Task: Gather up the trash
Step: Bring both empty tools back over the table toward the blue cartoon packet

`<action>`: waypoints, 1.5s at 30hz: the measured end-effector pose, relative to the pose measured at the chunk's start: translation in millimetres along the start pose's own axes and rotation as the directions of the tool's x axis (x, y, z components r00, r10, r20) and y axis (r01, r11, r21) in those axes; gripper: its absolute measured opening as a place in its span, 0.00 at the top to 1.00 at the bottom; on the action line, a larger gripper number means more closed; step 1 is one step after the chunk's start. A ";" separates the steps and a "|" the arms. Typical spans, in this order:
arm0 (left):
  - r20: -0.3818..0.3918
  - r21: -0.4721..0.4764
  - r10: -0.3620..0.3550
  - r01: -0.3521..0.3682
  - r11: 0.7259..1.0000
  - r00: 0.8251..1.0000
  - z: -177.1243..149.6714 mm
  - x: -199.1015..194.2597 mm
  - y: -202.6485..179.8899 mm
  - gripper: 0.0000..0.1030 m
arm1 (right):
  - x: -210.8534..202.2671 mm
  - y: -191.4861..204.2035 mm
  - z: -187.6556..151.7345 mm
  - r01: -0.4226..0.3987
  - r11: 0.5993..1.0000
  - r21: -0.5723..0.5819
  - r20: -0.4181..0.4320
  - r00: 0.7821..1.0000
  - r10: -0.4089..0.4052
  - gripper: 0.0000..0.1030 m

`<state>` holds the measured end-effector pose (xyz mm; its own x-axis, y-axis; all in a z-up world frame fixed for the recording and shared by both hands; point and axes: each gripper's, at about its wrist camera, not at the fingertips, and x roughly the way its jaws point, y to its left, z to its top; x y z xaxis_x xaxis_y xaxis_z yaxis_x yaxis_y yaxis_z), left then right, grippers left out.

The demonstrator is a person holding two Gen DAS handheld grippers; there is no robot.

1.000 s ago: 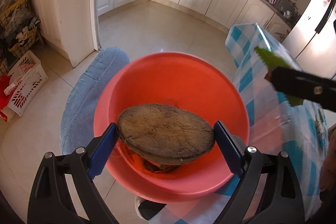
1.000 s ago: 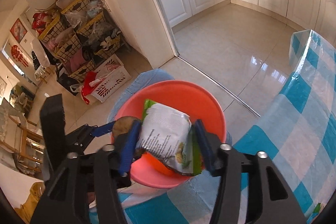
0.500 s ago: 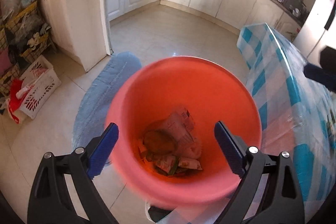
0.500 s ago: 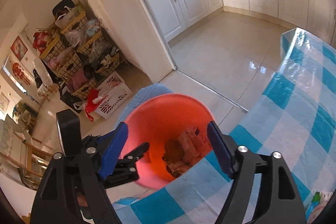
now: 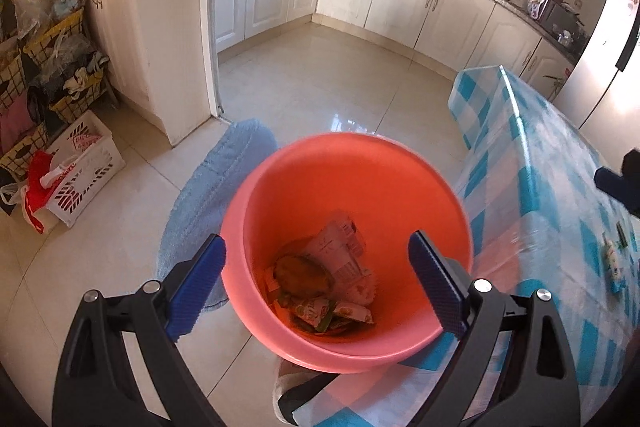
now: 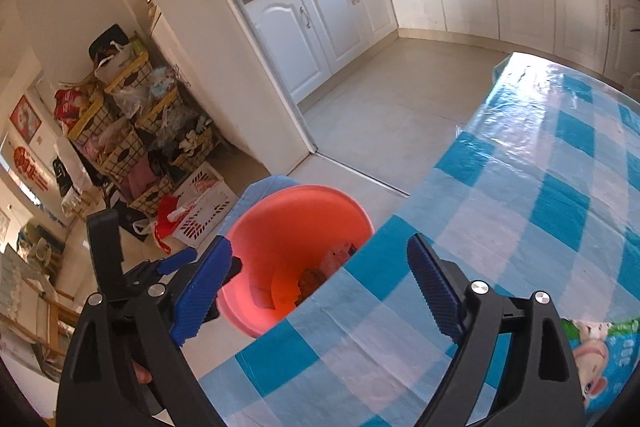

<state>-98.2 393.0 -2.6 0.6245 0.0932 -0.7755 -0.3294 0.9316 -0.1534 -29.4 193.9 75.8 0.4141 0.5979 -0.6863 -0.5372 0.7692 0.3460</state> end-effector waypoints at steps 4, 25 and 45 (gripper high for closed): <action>0.016 0.009 -0.011 0.011 1.000 1.000 3.8 -11.5 -9.6 0.10 | -12.6 -7.2 -4.6 0.010 1.000 0.014 0.013 1.000 -0.010 0.14; 0.042 0.197 -0.178 0.167 0.966 0.983 -7.7 -64.5 -95.2 0.10 | -96.3 -58.0 -40.0 0.077 0.990 0.120 0.090 0.992 -0.088 0.14; -0.075 0.443 -0.327 0.325 0.836 0.942 -69.0 -94.5 -201.5 0.10 | -189.8 -127.1 -113.2 0.195 0.940 0.279 0.154 0.957 -0.245 0.14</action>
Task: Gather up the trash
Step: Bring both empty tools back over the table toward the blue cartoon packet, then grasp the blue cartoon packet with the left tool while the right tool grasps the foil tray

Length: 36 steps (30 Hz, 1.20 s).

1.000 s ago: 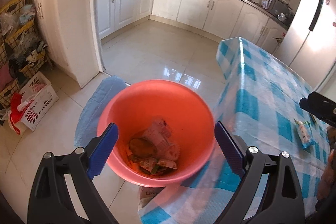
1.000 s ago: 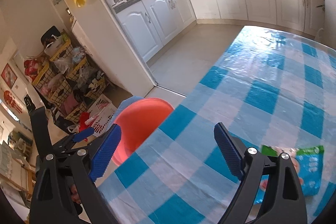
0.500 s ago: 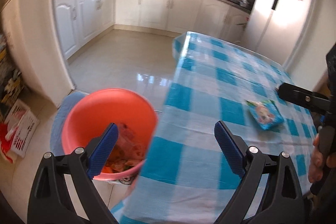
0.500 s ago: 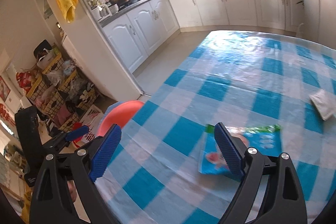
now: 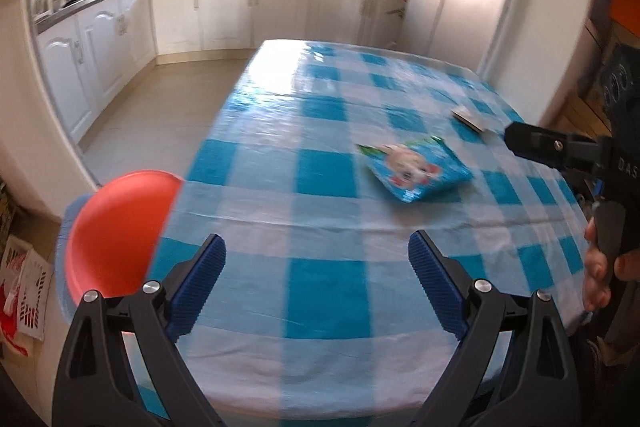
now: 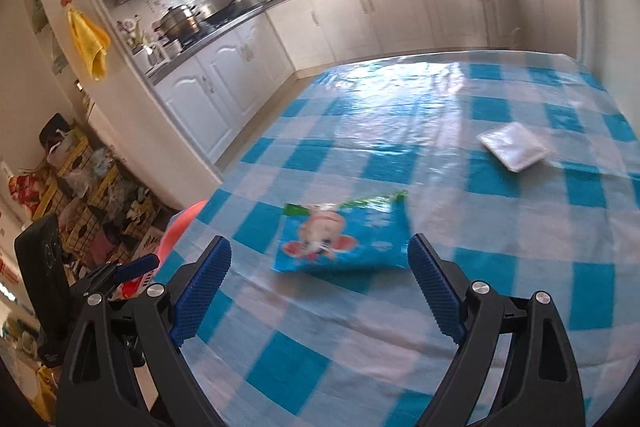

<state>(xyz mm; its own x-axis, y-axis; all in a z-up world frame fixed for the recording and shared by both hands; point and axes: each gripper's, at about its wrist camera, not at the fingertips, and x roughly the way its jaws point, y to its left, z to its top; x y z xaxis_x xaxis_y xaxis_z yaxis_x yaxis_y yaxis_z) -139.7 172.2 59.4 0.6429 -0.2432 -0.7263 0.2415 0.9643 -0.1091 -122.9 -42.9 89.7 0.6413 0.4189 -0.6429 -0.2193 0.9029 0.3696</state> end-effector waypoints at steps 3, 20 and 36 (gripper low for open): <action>-0.030 0.013 -0.043 0.043 0.999 0.999 -3.4 5.7 -18.1 0.10 | -10.7 -15.9 -8.1 0.015 0.999 0.029 0.009 1.000 -0.015 0.14; -0.153 -0.033 -0.220 0.217 0.976 0.963 5.1 61.7 -93.0 0.10 | -54.5 -92.5 -32.8 0.083 0.980 0.179 0.054 0.994 -0.094 0.14; -0.130 -0.077 -0.204 0.195 0.978 0.970 63.7 121.9 -103.4 0.10 | -52.9 -129.2 -28.7 0.097 0.970 0.225 0.035 0.994 -0.107 0.13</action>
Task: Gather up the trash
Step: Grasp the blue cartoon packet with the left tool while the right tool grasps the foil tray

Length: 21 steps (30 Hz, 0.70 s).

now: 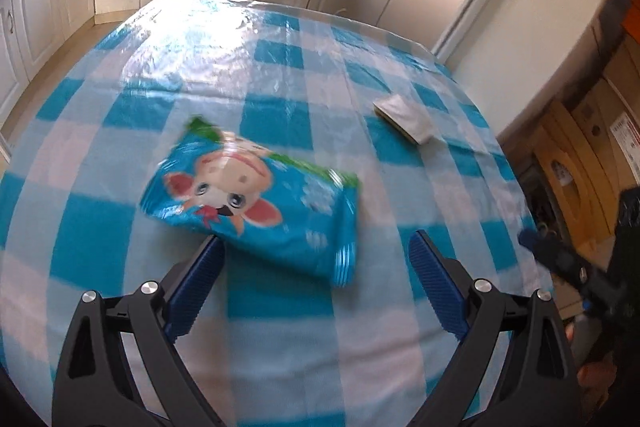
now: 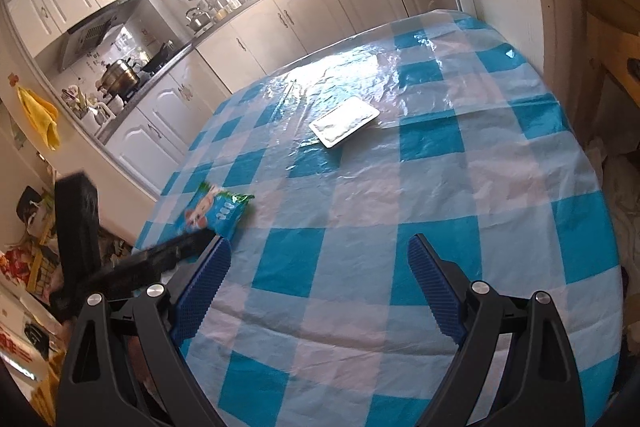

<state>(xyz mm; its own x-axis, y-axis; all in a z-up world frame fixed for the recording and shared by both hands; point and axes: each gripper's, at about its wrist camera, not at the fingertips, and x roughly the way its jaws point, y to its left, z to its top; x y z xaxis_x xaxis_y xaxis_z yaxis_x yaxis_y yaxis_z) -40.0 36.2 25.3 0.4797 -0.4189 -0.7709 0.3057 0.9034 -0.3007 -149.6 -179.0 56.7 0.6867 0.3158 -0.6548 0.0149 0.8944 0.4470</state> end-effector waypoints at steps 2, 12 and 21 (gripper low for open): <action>0.003 -0.007 0.011 -0.011 1.000 1.000 11.8 6.5 3.9 0.10 | 2.4 -0.7 2.6 0.004 1.000 -0.005 -0.004 1.000 -0.004 0.13; -0.027 0.114 0.122 -0.118 0.986 0.992 45.8 44.6 -14.8 0.10 | 28.4 -17.8 28.4 0.022 1.000 0.022 -0.036 0.999 -0.022 0.13; -0.009 0.233 0.245 -0.236 0.943 0.969 42.4 59.0 -33.1 0.10 | 64.7 -21.1 63.8 0.040 0.999 -0.019 -0.064 0.997 -0.042 0.14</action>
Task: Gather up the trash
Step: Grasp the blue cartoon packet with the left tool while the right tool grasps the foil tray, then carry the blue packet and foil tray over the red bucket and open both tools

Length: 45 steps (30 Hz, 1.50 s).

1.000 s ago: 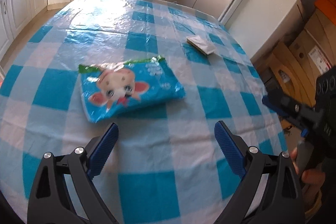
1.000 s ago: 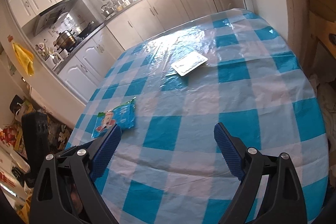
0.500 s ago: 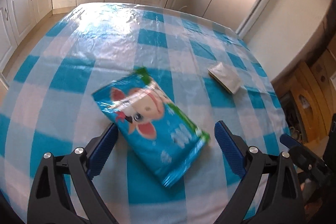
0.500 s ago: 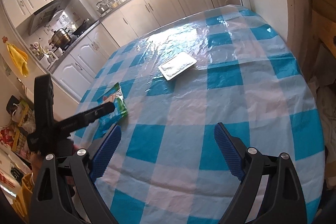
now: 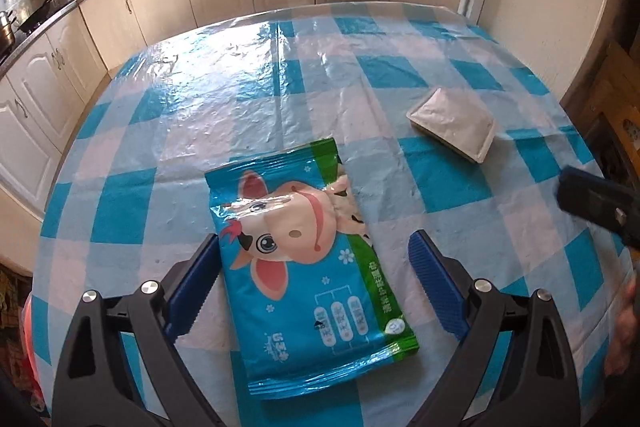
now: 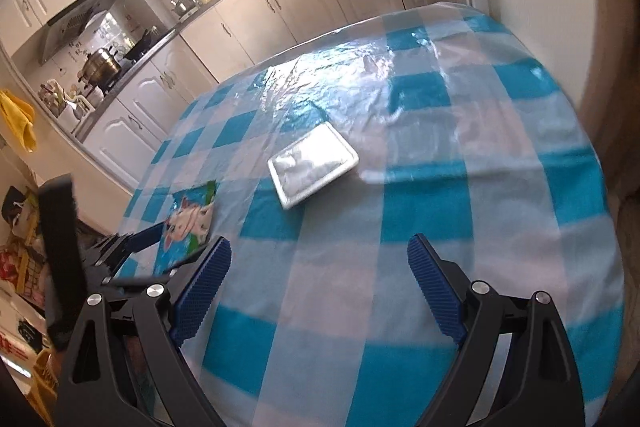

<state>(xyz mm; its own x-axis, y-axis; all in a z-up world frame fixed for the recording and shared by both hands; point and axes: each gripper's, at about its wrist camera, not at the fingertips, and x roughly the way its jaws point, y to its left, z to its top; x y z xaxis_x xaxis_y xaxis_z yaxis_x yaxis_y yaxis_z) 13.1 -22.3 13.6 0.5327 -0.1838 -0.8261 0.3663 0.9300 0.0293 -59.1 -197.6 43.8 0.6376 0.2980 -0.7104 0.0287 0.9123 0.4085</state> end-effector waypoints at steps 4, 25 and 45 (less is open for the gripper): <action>0.018 0.005 -0.003 0.003 1.000 1.000 -0.3 -3.3 0.9 0.22 | 16.2 3.7 18.4 0.016 0.999 -0.030 -0.010 1.000 -0.016 0.14; 0.034 -0.028 -0.050 0.050 0.998 0.998 -1.9 -10.1 10.6 0.43 | 76.7 40.6 42.6 0.196 0.927 -0.319 -0.034 0.975 -0.218 0.32; 0.054 -0.101 -0.066 0.071 0.992 0.996 -23.9 -29.9 39.4 0.43 | 42.1 45.8 21.2 0.156 0.963 -0.220 0.018 0.988 -0.156 0.34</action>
<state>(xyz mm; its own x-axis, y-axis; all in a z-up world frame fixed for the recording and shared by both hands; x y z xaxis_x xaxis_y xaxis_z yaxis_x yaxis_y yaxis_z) -6.6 27.4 26.1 0.5479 -0.2618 -0.7945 0.3243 0.9420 -0.0867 -14.7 -149.2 44.8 0.6394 0.1473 -0.7547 -0.0427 0.9868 0.1564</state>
